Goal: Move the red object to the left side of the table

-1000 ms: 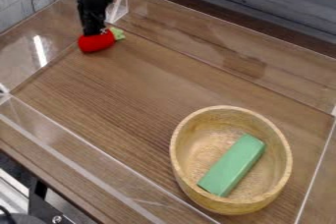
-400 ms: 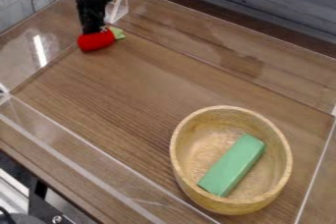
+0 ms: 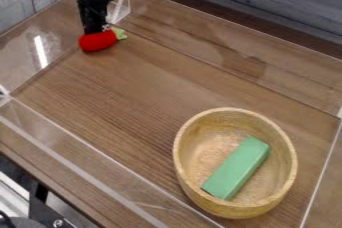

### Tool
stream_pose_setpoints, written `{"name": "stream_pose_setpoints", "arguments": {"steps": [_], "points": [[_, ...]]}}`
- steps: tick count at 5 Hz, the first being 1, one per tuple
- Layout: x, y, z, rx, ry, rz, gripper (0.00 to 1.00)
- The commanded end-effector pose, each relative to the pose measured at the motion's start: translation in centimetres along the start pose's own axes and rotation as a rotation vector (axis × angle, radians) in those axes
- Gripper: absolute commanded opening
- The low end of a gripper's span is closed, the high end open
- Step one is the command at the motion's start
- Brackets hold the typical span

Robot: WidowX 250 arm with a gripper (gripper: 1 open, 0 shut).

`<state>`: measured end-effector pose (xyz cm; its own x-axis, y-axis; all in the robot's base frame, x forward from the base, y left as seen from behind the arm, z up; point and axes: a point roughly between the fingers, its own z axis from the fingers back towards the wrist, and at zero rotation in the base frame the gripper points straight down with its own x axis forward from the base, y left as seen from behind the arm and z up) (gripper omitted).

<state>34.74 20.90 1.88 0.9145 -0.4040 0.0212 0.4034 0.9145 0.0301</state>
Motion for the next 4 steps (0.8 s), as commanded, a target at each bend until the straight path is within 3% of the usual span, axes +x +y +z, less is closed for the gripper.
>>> {"name": "stream_pose_setpoints", "arguments": {"steps": [1,4], "points": [[0.34,-0.87,-1.49,-0.046,0.018,0.010,0.00],[0.66,-0.75,-1.29,-0.082,0.027,0.016,0.00]]}}
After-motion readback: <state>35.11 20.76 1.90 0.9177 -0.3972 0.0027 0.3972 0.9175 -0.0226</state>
